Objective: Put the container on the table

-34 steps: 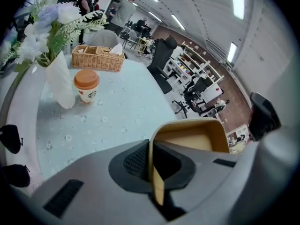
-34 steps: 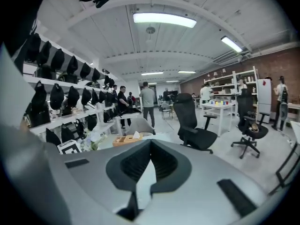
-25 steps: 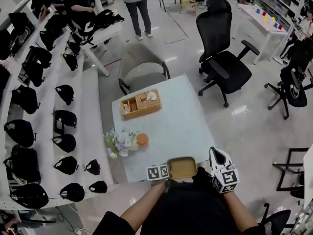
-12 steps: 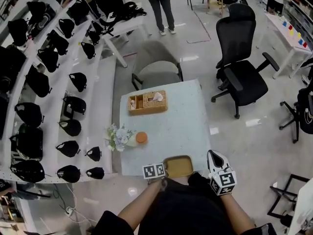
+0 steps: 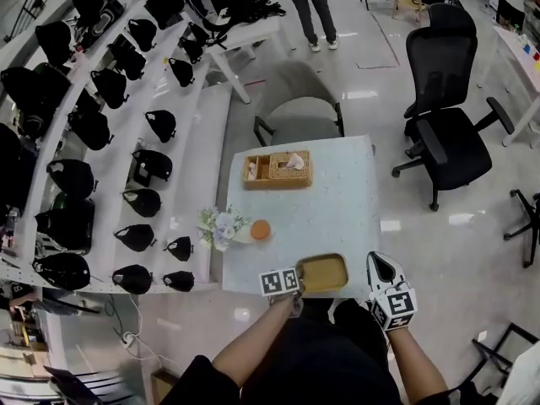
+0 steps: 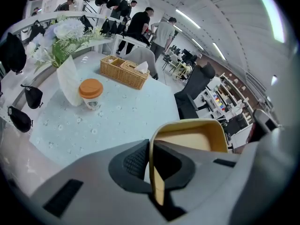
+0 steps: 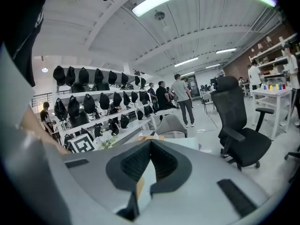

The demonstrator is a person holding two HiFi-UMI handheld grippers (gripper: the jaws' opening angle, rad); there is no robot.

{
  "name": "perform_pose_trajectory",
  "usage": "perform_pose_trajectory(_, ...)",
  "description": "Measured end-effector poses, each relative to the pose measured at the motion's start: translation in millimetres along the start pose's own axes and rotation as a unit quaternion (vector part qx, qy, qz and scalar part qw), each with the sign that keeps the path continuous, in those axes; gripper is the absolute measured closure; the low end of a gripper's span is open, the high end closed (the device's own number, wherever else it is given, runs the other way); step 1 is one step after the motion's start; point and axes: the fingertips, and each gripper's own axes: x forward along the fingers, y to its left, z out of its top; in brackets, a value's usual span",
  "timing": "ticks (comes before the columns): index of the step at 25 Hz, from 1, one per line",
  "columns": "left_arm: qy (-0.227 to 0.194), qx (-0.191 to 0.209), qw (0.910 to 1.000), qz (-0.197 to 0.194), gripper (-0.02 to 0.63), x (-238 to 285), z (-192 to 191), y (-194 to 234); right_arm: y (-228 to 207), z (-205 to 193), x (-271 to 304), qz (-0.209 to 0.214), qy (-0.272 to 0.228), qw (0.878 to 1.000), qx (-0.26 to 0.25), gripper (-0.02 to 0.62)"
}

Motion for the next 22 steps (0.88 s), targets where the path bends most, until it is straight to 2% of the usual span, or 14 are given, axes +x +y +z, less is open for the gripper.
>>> perform_pose_trajectory(6,-0.011,-0.013,0.9998,-0.004,0.595,41.3,42.1,4.0,-4.5,-7.4,27.4,-0.001,0.016,1.0,-0.003,0.597)
perform_pose_trajectory(12,0.0,-0.023,0.9997,-0.006,0.595,74.8,75.7,9.4,-19.7,-6.6,59.4,-0.027,0.038,0.999,0.005,0.597)
perform_pose_trajectory(19,-0.002,-0.058,0.9981,0.017,0.595,117.6,118.7,37.2,-37.6,-11.8,106.9,-0.033,0.07,0.997,0.009,0.597)
perform_pose_trajectory(22,-0.001,-0.049,0.9984,0.027,0.595,130.1,130.1,51.4,-38.9,-15.2,123.4,-0.033,0.085,0.996,0.006,0.597)
